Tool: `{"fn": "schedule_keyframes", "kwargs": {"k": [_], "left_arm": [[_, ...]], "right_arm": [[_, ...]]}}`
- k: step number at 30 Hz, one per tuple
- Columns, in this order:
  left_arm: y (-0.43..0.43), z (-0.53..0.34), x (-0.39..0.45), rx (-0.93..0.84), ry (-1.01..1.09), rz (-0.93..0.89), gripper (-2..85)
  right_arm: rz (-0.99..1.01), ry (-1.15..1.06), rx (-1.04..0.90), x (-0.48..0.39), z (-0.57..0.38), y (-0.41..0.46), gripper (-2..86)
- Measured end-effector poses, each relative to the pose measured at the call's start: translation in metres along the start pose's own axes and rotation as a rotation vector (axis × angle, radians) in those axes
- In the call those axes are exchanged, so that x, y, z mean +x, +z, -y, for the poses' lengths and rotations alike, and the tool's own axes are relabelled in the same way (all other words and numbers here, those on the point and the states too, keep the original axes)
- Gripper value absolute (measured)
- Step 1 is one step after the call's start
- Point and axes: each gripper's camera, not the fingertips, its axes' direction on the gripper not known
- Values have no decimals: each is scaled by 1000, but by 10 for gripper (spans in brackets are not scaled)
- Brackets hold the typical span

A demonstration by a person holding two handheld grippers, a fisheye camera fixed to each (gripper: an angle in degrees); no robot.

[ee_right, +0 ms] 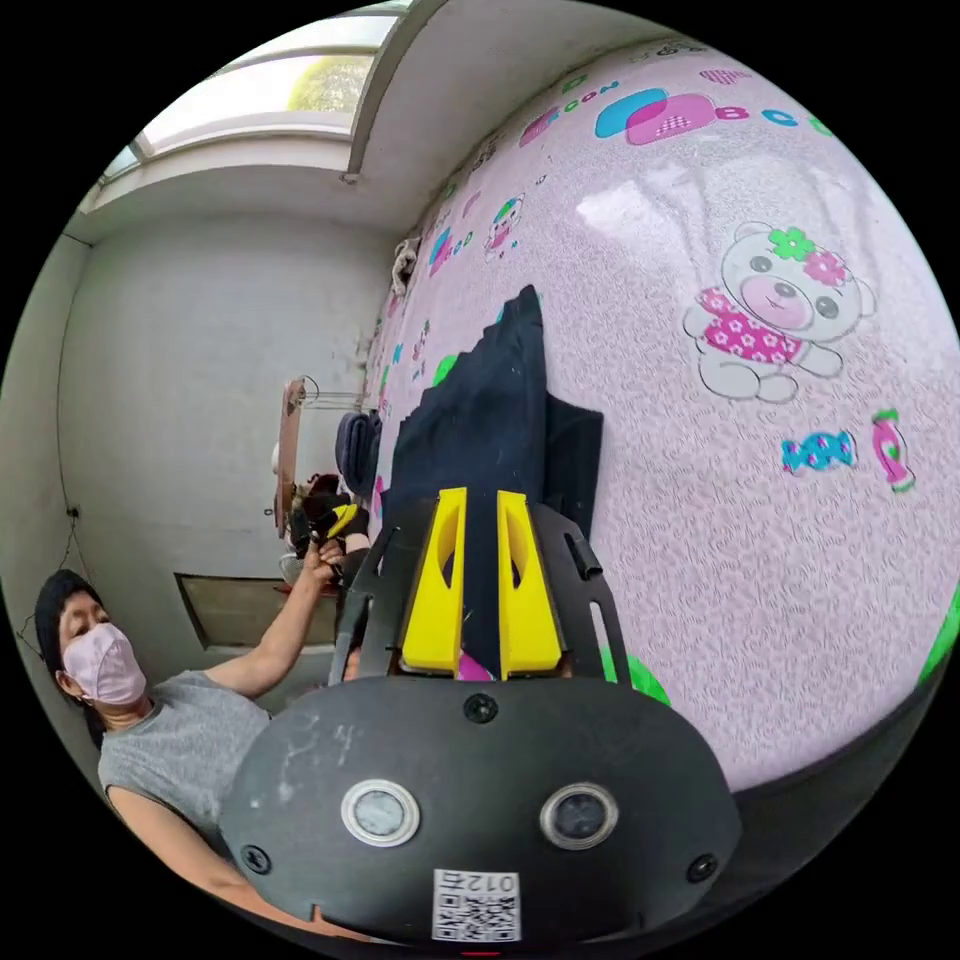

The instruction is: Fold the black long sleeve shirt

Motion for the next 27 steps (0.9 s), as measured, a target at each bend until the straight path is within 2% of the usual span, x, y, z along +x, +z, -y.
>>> {"fn": "schedule_keyframes", "kwargs": {"k": [4,9,18,27], "left_arm": [[20,-34,35,-181,37,98,87],[54,-41,59,-301,57,152,99],[84,-23,80,-352,108,250,87],[101,-4,85,-436,124,327,78]], "right_arm": [[-144,-11,-134,14,-85,9,59],[-246,-71,-246,20,-166,40,63],[-279,-68,-225,47,-267,47,12],[-287,-74,-217,62,-354,20,3]]}}
